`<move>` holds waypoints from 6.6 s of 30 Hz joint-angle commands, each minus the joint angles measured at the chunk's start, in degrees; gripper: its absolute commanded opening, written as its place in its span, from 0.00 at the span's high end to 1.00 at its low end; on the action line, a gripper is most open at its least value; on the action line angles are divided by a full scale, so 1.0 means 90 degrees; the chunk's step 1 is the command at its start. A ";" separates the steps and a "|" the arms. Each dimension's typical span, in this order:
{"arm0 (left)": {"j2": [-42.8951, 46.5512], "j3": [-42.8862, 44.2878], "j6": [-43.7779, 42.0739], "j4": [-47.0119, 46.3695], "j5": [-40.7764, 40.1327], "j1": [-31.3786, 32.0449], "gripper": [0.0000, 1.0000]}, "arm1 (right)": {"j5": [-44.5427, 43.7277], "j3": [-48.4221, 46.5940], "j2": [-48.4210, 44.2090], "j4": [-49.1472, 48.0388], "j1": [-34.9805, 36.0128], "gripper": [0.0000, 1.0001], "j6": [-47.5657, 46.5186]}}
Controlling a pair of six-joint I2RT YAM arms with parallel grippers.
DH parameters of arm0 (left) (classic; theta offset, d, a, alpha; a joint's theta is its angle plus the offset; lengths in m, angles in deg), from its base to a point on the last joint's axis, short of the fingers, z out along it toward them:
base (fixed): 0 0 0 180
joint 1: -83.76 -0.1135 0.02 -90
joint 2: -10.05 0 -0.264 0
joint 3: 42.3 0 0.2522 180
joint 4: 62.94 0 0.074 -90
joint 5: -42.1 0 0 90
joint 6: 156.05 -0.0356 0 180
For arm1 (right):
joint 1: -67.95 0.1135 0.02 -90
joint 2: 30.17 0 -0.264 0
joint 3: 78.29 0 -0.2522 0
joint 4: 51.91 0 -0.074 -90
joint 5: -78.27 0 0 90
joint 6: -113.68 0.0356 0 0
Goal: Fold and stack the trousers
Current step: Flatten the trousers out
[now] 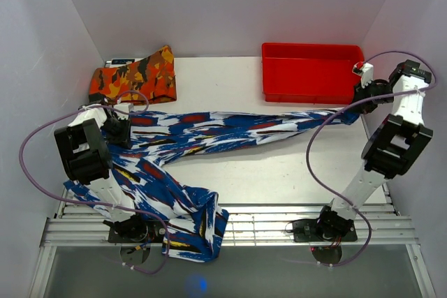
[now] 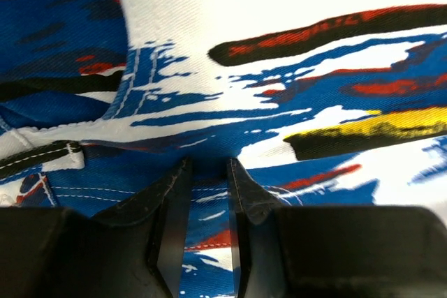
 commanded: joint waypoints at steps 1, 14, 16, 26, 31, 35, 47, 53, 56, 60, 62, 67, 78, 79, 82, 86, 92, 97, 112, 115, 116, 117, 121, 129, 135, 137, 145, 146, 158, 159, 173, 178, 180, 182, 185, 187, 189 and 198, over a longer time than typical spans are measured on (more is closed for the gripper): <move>-0.0168 0.0042 0.0022 -0.0026 -0.0099 -0.0096 0.63 | -0.0075 -0.0935 0.0945 -0.0051 -0.0130 0.92 0.1453; 0.0681 0.0481 -0.0310 0.0892 0.1824 -0.0086 0.25 | -0.0498 0.0781 -0.1061 -0.1265 0.1293 0.26 0.1655; 0.0788 0.0521 -0.0252 0.0951 0.2029 -0.0086 0.24 | -0.0097 0.1435 -0.1957 -0.0720 0.1879 0.27 0.0916; 0.0593 0.0374 -0.0086 0.0970 0.1825 -0.0086 0.24 | -0.0807 0.4346 -0.4316 -0.2756 0.9055 0.27 0.1662; 0.0593 0.0374 -0.0037 0.0970 0.1786 -0.0086 0.24 | -0.1023 0.4084 -0.3449 -0.2923 1.1369 0.24 0.1848; 0.0662 0.0277 0.0012 0.0873 0.1805 -0.0086 0.24 | -0.1433 0.4063 -0.2940 -0.3370 1.2642 0.22 0.1692; 0.0506 -0.0075 0.0022 0.0492 0.1952 -0.0076 0.24 | -0.2108 0.3703 -0.1036 -0.4739 1.3689 0.26 0.1828; 0.0496 -0.0143 -0.0017 0.0394 0.1942 -0.0086 0.25 | -0.2449 0.3751 -0.0791 -0.4311 1.3670 0.69 0.1594; 0.0476 -0.0192 -0.0066 0.0336 0.1757 -0.0086 0.28 | -0.2732 0.4237 -0.1229 -0.3803 1.3270 0.92 0.1438; 0.0467 -0.0377 -0.0163 0.0297 0.1503 -0.0106 0.42 | -0.3171 0.4981 -0.2722 -0.2935 1.2451 0.92 0.1146; 0.0467 -0.0436 -0.0193 0.0287 0.1415 -0.0135 0.47 | -0.3338 0.5254 -0.3308 -0.2339 1.1884 0.92 0.0726; 0.0476 -0.0592 -0.0183 0.0267 0.1424 -0.0135 0.59 | -0.4079 0.6581 -0.5388 -0.1820 1.0266 0.92 -0.1059; 0.0418 -0.0525 -0.0037 0.0238 0.1259 -0.0135 0.64 | -0.3915 0.7092 -0.5675 -0.3144 0.6358 0.58 -0.4000; 0.0389 -0.0486 0.0031 0.0238 0.1249 -0.0135 0.64 | -0.3789 0.6956 -0.5490 -0.3283 0.5794 0.51 -0.4069; 0.0349 -0.0320 0.0129 0.0248 0.1268 -0.0135 0.63 | -0.3446 0.6215 -0.4806 -0.3828 0.5186 0.04 -0.3838; 0.0515 -0.0202 0.0178 0.0277 0.1317 -0.0135 0.59 | -0.3144 0.5013 -0.4132 -0.3831 0.4754 0.10 -0.3097; 0.0974 -0.0104 0.0178 0.0306 0.1570 -0.0135 0.47 | -0.2219 0.3246 -0.3353 -0.1458 0.3681 0.05 -0.1264; 0.1062 -0.0036 0.0276 0.0365 0.1864 -0.0135 0.45 | -0.1172 0.3232 -0.2735 0.0396 0.2832 0.06 0.0331; 0.1014 -0.0036 0.0247 0.0375 0.1962 -0.0135 0.43 | -0.1473 0.5031 -0.1389 -0.1606 0.2752 0.15 0.3254; 0.0984 -0.0036 0.0237 0.0355 0.1933 -0.0135 0.43 | -0.1434 0.5031 -0.0948 -0.1595 0.2761 0.25 0.3186; 0.0974 -0.0046 0.0227 0.0326 0.1923 -0.0135 0.43 | -0.1299 0.5060 -0.0928 -0.1672 0.2761 0.31 0.3118; 0.0974 -0.0055 0.0227 0.0307 0.1913 -0.0135 0.43 | -0.1230 0.5060 -0.0918 -0.1683 0.2771 0.36 0.3098; 0.0974 -0.0153 0.0208 0.0209 0.1796 -0.0135 0.43 | -0.1645 0.4973 -0.1044 -0.1537 0.2810 0.91 0.2923; 0.0780 -0.0202 0.0139 0.0140 0.1571 -0.0145 0.44 | -0.4089 0.3500 -0.1699 -0.1633 0.2820 0.92 0.0513; 0.0594 -0.0183 0.0276 0.0121 0.1678 -0.0145 0.44 | -0.4929 0.3039 -0.1689 -0.2502 0.3825 0.55 -0.0526; 0.0584 -0.0192 0.0276 0.0140 0.1698 -0.0154 0.44 | -0.4959 0.2951 -0.1767 -0.2445 0.3991 0.28 -0.0254; 0.1081 -0.0212 0.0198 0.0335 0.1766 -0.0145 0.44 | -0.4044 0.3318 -0.2615 -0.1293 0.3201 0.48 0.0090; 0.1140 -0.0192 0.0178 0.0403 0.1776 -0.0145 0.43 | -0.3974 0.3554 -0.2743 -0.1234 0.3201 0.50 0.0071; 0.1960 -0.0602 -0.0426 0.1254 0.1299 -0.0271 0.39 | -0.3854 0.5723 -0.2168 -0.3078 0.3201 0.48 0.0707; 0.1990 -0.0718 -0.0456 0.1254 0.1172 -0.0320 0.39 | -0.3914 0.5985 -0.2139 -0.3118 0.3191 0.52 0.0618; 0.0878 -0.1180 -0.0711 0.0063 0.0234 -0.1013 0.64 | -0.4949 0.6701 -0.3662 -0.2591 0.0655 0.92 -0.2681; 0.0340 -0.0730 -0.0662 -0.0308 0.0058 -0.1111 0.78 | -0.5037 0.6554 -0.3535 -0.2591 -0.0021 0.92 -0.3813; 0.0233 -0.0409 -0.0593 -0.0396 0.0028 -0.1131 0.82 | -0.5057 0.6574 -0.3487 -0.2630 -0.0304 0.92 -0.4195; 0.0086 -0.0174 -0.0535 -0.0397 0.0067 -0.1131 0.86 | -0.4989 0.6525 -0.3447 -0.2562 -0.0490 0.92 -0.4421; -0.0090 0.0295 -0.0486 -0.0368 0.0204 -0.1131 0.87 | -0.4853 0.6418 -0.3457 -0.2280 -0.0617 0.92 -0.4656; -0.0158 0.0616 -0.0457 -0.0232 0.0378 -0.1131 0.83 | -0.4774 0.6398 -0.3564 -0.2065 -0.0627 0.87 -0.4782; -0.0207 0.0784 -0.0524 -0.0036 0.0574 -0.1131 0.64 | -0.4599 0.6437 -0.3710 -0.1937 -0.0627 0.73 -0.4803; 0.0836 0.0706 -0.0925 0.0843 0.1941 -0.1131 0.18 | -0.2891 0.4605 -0.3431 -0.1372 -0.0549 0.22 -0.3857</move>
